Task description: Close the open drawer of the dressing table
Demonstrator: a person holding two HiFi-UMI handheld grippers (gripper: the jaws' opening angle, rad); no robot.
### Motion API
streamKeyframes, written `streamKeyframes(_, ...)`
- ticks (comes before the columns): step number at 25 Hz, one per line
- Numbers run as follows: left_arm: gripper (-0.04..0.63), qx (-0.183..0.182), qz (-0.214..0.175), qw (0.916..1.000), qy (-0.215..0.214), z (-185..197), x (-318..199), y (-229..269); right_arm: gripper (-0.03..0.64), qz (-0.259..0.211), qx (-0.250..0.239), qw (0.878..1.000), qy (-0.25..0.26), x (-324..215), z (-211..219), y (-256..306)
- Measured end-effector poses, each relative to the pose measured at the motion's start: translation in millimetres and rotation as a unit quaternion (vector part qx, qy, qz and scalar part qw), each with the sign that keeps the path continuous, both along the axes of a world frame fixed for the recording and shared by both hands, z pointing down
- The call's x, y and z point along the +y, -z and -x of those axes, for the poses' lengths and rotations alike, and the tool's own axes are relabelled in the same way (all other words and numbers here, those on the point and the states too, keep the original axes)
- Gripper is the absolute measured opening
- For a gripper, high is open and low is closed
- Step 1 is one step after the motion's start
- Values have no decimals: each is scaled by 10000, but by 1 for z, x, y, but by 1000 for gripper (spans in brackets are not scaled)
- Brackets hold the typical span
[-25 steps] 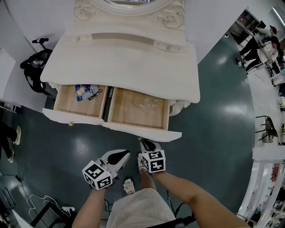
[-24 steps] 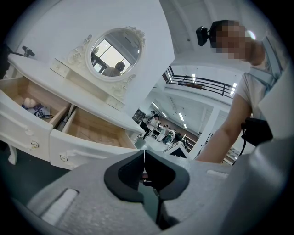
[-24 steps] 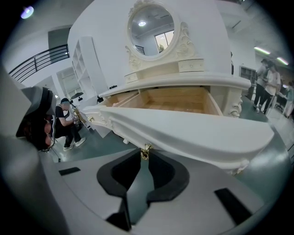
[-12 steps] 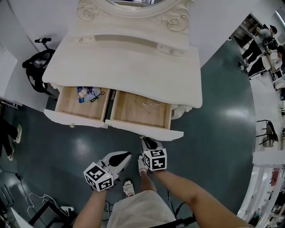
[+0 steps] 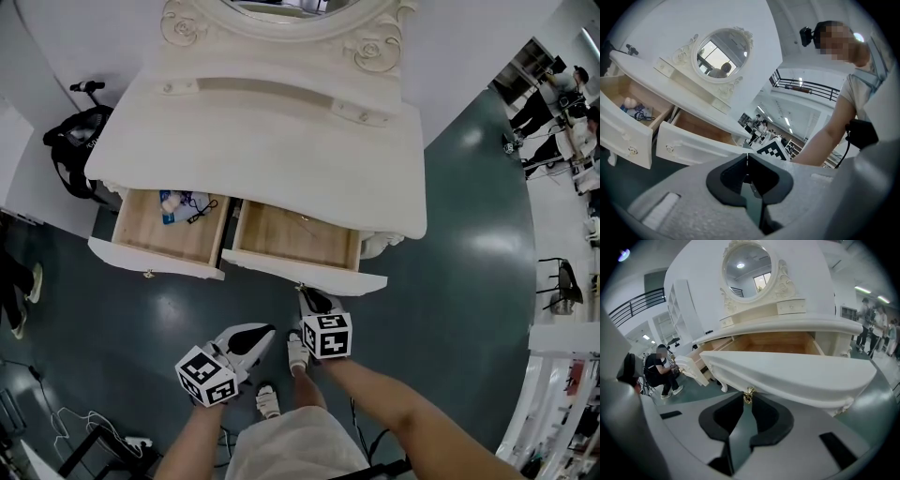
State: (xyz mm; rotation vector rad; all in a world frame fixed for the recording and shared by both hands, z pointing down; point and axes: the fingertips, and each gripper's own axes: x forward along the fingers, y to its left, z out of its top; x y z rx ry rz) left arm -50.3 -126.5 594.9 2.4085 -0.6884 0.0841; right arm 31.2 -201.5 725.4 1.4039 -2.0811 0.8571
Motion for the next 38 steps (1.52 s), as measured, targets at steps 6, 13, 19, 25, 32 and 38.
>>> streamKeyframes(6,11,22,9,10000,50,1,-15,-2,64,-12,-31,9999,-123,-16,-2,0)
streamKeyframes(13,11,41,34,10000,79,0,-28,-5,65,-88,-48,9996,-270,-34,-7,1)
streamKeyframes(19,11,28,67,9999,80,-3,-33,-8,65,-110,-97,9993,-347,-49,-10,2)
streamKeyframes(25,11,27,83,9999,85,-8,-38,-11,64,-176,-119,9990,-404,-64,-14,2)
streamKeyframes(32,11,46,83,9999,135,-10,-47,-12,66,-204,-170,9985,-486,-78,-16,2)
streamKeyframes(38,11,46,112,9998,146,-12,-50,-14,66,-178,-208,9982,-530,-85,-18,1)
